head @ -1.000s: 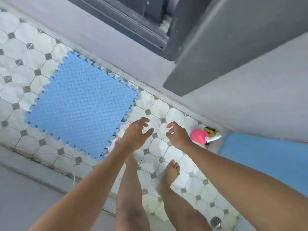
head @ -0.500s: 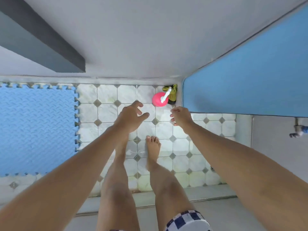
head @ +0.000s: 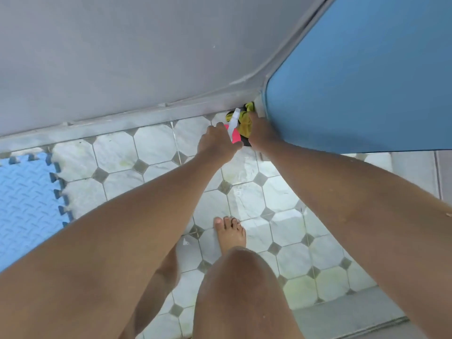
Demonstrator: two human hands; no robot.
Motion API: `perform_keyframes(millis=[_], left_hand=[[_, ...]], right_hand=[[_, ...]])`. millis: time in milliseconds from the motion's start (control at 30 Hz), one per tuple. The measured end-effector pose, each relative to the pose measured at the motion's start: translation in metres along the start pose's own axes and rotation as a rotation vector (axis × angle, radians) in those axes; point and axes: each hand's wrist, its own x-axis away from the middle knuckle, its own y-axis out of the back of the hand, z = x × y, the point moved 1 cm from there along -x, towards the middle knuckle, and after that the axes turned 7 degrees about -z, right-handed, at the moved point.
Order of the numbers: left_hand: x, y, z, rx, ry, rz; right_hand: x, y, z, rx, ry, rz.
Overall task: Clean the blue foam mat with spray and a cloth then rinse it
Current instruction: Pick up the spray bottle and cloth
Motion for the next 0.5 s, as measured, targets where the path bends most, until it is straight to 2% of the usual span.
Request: perform_keyframes(millis=[67, 167, 267, 300, 400, 500], left_hand=[[-0.016, -0.01, 0.0, -0.059, -0.034, -0.04], [-0.025, -0.009, -0.003, -0.101, -0.091, -0.043], [-0.022, 0.024, 0.005, -0.126, -0.152, -0.028], [-0.018, 0.037, 0.007, -0.116, -0.16, -0.028], [0.017, 0.087, -0.004, -0.084, -0.163, -0.047], [0.074, 0.148, -0.023, -0.067, -0.202, -0.042]], right_hand=[[-0.025, -0.014, 0.003, 0.029, 0.062, -0.052], [-0.041, -0.033, 0.005, 0.036, -0.036, -0.018], [-0.026, -0.027, 0.016, -0.053, -0.111, -0.057], [-0.014, -0.02, 0.016, -0.085, -0.12, -0.058], [0.031, 0.018, 0.018, 0.013, -0.047, -0.118], [0.102, 0.079, 0.024, -0.214, -0.003, -0.117]])
